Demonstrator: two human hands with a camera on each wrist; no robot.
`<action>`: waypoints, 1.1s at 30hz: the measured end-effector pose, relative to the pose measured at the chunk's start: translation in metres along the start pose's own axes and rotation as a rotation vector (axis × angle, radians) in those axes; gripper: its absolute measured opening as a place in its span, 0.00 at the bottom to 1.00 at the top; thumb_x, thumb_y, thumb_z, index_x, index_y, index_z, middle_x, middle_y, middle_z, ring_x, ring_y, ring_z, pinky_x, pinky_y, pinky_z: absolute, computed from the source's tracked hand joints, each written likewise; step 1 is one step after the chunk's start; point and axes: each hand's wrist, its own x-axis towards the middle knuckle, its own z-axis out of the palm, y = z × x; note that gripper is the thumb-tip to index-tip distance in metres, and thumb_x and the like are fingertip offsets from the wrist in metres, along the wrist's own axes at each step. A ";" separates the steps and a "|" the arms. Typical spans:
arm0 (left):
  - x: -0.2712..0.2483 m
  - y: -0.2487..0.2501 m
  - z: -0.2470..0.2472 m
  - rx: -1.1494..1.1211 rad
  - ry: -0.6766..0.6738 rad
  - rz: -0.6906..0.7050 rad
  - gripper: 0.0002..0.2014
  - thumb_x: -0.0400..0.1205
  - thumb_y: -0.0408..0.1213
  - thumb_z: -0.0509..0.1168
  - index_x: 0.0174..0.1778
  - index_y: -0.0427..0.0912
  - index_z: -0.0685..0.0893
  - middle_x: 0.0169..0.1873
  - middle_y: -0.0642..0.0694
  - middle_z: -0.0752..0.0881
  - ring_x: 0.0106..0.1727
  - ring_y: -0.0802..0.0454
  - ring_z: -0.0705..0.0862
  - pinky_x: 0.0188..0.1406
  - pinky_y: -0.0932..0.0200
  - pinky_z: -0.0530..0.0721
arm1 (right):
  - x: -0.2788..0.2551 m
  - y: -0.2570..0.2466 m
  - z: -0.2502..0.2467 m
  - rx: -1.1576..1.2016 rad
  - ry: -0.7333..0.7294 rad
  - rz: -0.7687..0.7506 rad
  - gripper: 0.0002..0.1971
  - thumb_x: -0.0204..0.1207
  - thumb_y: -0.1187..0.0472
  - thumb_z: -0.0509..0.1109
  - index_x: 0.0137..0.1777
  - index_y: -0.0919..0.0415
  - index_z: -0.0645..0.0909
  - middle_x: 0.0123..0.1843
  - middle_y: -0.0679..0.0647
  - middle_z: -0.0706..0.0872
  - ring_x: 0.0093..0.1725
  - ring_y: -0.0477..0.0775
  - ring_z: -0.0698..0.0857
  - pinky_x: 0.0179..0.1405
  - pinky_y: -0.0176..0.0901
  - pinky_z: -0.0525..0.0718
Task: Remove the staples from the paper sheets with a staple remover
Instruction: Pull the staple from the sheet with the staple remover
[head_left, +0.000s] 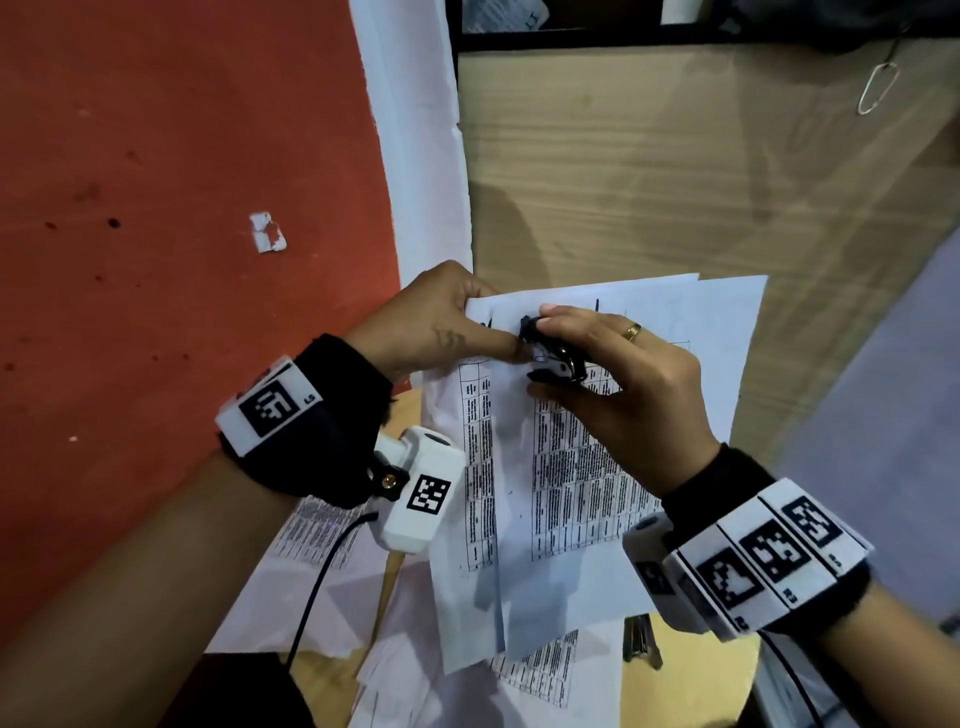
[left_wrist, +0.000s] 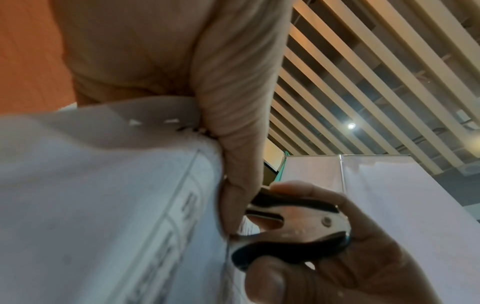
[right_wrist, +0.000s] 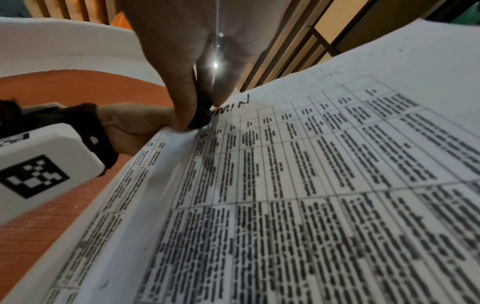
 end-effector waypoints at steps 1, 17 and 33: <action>0.000 0.000 0.000 0.007 0.005 0.003 0.05 0.59 0.42 0.77 0.23 0.48 0.88 0.24 0.47 0.79 0.24 0.61 0.73 0.23 0.67 0.68 | 0.000 0.000 0.000 -0.009 0.005 -0.006 0.16 0.65 0.65 0.79 0.54 0.67 0.86 0.55 0.58 0.88 0.54 0.50 0.85 0.56 0.40 0.83; -0.002 0.001 0.000 -0.046 -0.062 0.044 0.11 0.69 0.24 0.77 0.28 0.45 0.88 0.24 0.51 0.83 0.23 0.64 0.76 0.23 0.72 0.73 | 0.002 0.002 -0.002 -0.066 -0.016 -0.072 0.13 0.65 0.66 0.79 0.50 0.67 0.87 0.51 0.56 0.90 0.47 0.56 0.88 0.47 0.46 0.83; -0.003 0.000 -0.001 -0.248 -0.137 0.091 0.04 0.64 0.32 0.77 0.33 0.44 0.91 0.33 0.51 0.90 0.35 0.60 0.86 0.38 0.68 0.83 | -0.002 -0.003 -0.005 0.254 0.075 0.170 0.16 0.64 0.62 0.80 0.52 0.55 0.85 0.48 0.44 0.89 0.48 0.46 0.89 0.46 0.48 0.88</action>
